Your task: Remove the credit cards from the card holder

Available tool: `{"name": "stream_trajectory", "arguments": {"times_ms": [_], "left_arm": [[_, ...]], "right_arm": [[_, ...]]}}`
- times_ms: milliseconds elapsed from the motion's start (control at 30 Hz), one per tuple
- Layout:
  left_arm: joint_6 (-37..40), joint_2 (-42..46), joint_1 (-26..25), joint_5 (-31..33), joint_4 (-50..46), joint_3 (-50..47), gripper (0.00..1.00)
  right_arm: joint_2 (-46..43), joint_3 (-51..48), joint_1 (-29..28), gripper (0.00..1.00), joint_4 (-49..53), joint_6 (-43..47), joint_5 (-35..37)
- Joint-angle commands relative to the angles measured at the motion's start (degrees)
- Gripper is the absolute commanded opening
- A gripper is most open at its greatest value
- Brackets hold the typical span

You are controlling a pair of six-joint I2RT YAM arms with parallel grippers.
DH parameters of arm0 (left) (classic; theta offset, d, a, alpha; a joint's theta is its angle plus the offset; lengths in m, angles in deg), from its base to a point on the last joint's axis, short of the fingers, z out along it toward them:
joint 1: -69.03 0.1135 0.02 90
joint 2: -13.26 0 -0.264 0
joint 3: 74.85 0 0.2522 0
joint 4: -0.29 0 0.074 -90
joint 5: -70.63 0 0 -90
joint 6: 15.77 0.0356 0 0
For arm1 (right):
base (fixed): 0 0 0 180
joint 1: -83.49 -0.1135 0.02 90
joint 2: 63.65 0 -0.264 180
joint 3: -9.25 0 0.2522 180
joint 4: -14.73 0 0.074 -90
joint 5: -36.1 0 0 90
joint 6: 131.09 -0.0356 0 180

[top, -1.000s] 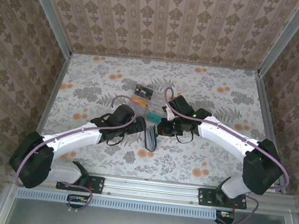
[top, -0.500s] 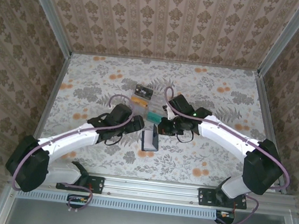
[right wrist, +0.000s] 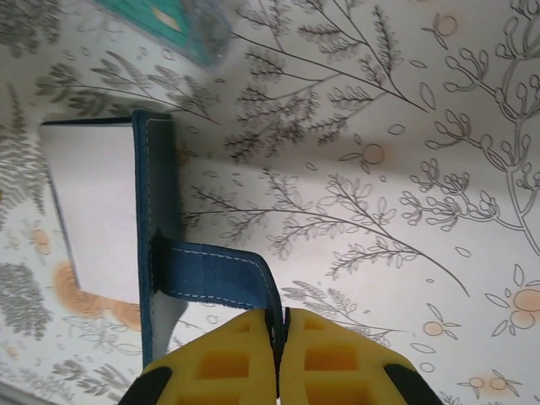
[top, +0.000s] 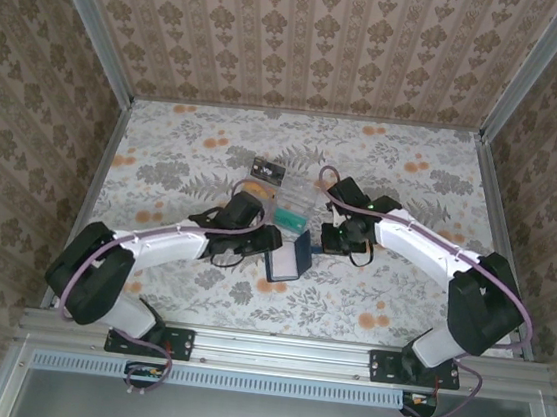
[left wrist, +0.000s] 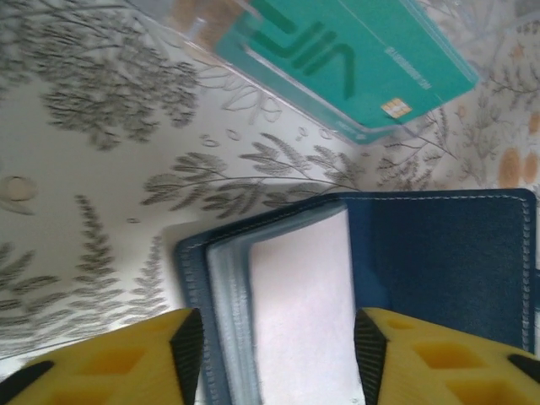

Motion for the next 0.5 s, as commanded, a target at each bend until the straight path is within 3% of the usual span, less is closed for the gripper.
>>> {"name": "stream_trajectory", "arguments": {"times_ms": [0, 467], "left_arm": [[0.5, -2.1, -0.9, -2.2, 1.5, 3.1, 0.47], [2.2, -5.4, -1.1, 0.0, -3.9, 6.2, 0.54]], "right_arm": [[1.8, -0.8, 0.3, 0.08, 2.4, 1.1, 3.2], [3.8, -2.3, 0.4, 0.08, 1.6, 1.1, 4.6]]}}
